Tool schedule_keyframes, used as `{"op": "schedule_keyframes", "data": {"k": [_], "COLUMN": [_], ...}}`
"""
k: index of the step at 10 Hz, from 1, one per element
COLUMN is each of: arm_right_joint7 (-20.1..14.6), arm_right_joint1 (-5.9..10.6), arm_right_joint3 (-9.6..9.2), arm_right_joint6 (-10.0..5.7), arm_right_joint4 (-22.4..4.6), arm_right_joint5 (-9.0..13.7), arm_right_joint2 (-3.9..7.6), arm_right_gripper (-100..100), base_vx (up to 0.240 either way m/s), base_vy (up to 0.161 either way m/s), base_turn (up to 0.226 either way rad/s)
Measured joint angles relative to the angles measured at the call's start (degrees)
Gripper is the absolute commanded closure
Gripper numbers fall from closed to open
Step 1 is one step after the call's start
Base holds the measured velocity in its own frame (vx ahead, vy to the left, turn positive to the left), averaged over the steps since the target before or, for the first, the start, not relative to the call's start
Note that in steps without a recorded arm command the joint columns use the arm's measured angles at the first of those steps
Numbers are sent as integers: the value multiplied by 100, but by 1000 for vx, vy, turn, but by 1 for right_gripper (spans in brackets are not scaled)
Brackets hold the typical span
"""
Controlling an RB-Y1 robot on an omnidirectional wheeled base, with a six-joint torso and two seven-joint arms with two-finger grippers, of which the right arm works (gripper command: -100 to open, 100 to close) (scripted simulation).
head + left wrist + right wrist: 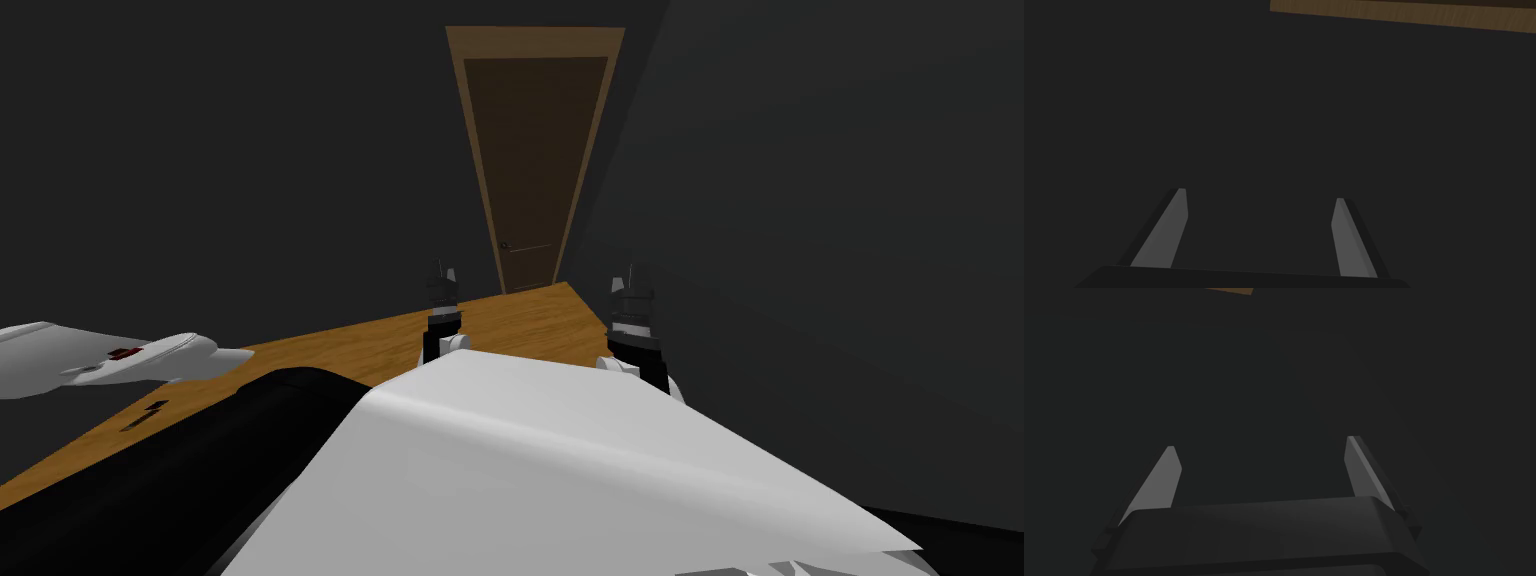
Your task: Pull the door open
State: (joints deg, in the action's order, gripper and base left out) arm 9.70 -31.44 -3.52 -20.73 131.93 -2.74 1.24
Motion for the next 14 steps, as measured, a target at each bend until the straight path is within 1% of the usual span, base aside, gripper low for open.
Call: {"op": "schedule_keyframes", "data": {"k": [1, 2, 3, 4, 6, 8, 10, 11, 12, 14], "arm_right_joint7": [-33, -64, -89, -109, -151, -215, -276, -305, -338, -383], "arm_right_joint1": [63, 80, 97, 140, 216, 271, 372, 361, 434, 501], "arm_right_joint3": [28, 15, -2, -7, -3, -4, 11, 2, 21, 5], "arm_right_joint6": [-26, -59, -81, -87, -145, -216, -262, -295, -329, -378], "arm_right_joint4": [-129, -233, -319, -402, -604, -830, -1061, -1127, -1270, -1480], "arm_right_joint5": [30, 47, 62, 75, 103, 149, 191, 209, 235, 264], "arm_right_joint2": [56, 96, 132, 159, 211, 300, 372, 411, 452, 508], "arm_right_gripper": [-100, -100, -100, -100, -100, -100, -100, -100, -100, -100], "base_vx": [104, 127, 104, 85, 77, 98, 104, 85, 88, 102], "base_vy": [72, 57, 61, 57, 58, 66, 60, 42, 49, 58], "base_turn": [95, 48, 44, 48, 59, 56, 48, 45, 60, 69]}}
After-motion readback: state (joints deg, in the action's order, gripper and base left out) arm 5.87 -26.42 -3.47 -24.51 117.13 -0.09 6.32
